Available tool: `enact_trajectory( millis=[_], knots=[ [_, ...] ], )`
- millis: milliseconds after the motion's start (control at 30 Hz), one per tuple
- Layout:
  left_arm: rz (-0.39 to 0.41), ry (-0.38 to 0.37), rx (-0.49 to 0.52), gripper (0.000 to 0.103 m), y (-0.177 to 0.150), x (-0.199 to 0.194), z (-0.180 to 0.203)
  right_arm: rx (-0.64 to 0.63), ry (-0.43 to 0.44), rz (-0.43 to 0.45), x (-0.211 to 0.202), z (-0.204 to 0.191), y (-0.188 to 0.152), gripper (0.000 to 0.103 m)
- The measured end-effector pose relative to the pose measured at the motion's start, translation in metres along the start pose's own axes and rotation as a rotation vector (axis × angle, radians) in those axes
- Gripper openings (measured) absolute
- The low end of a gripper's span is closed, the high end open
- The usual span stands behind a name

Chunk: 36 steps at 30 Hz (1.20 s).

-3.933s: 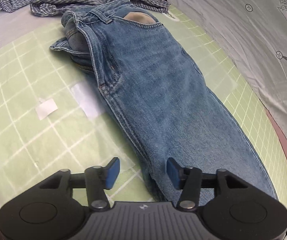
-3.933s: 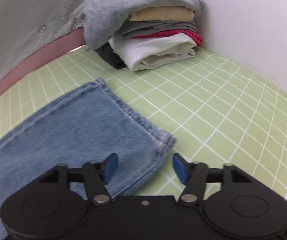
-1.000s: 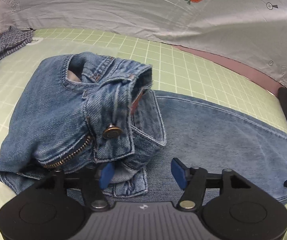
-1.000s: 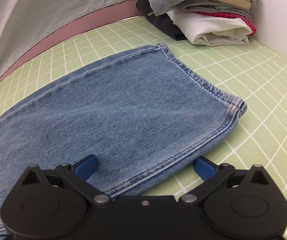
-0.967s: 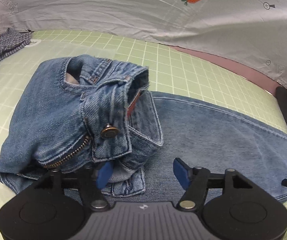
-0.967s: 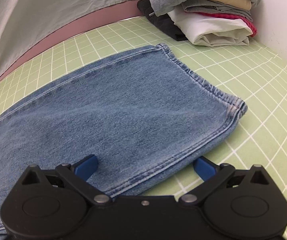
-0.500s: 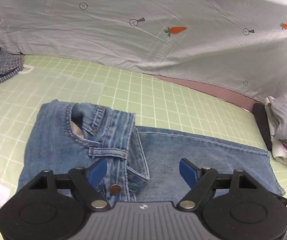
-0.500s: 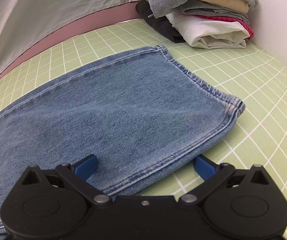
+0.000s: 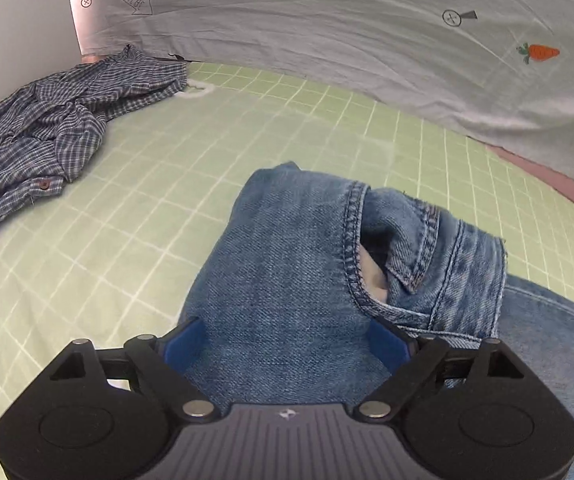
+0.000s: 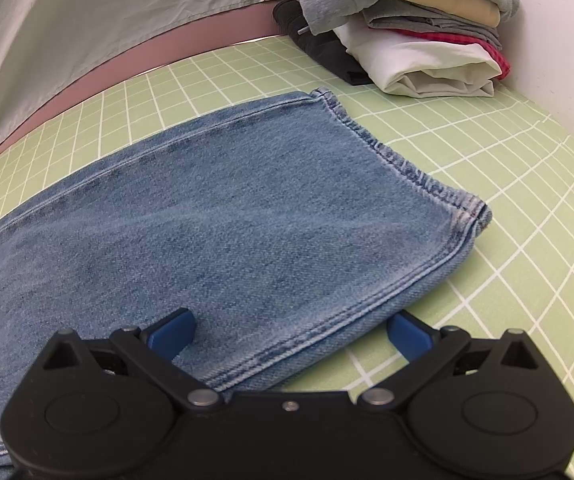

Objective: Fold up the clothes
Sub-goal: 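Grasp the jeans leg hems with the right gripper and lift them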

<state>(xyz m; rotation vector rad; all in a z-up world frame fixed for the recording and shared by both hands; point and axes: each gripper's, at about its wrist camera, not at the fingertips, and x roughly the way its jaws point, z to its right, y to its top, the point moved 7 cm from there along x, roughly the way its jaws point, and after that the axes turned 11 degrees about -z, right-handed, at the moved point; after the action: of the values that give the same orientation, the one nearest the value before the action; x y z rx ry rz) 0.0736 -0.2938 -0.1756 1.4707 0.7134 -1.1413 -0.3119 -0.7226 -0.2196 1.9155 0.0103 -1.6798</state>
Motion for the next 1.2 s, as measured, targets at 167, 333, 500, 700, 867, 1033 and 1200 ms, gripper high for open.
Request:
enact_trajectory(
  millis=[167, 333, 500, 700, 867, 1033, 1200],
  knots=[
    [-0.013, 0.085, 0.022, 0.100, -0.012, 0.014, 0.014, -0.001, -0.012, 0.005, -0.003, 0.002, 0.002, 0.103],
    [-0.026, 0.111, 0.017, 0.103, -0.011, 0.019, 0.014, -0.055, -0.073, 0.089, -0.014, 0.011, 0.016, 0.103],
    [-0.031, 0.126, 0.018, 0.103, -0.012, 0.021, 0.014, -0.073, -0.120, 0.106, -0.006, 0.031, 0.034, 0.103],
    [-0.038, 0.141, 0.004, 0.103, -0.011, 0.022, 0.014, -0.078, -0.128, 0.121, 0.006, 0.045, 0.052, 0.103],
    [-0.048, 0.155, -0.007, 0.103, -0.010, 0.023, 0.015, -0.061, -0.117, 0.189, 0.000, 0.050, 0.075, 0.103],
    [-0.058, 0.163, -0.015, 0.103, -0.010, 0.023, 0.015, -0.085, -0.035, 0.128, 0.019, 0.046, 0.083, 0.103],
    [-0.070, 0.167, -0.024, 0.103, -0.010, 0.023, 0.015, -0.078, -0.007, 0.096, 0.030, 0.047, 0.079, 0.103]
  ],
)
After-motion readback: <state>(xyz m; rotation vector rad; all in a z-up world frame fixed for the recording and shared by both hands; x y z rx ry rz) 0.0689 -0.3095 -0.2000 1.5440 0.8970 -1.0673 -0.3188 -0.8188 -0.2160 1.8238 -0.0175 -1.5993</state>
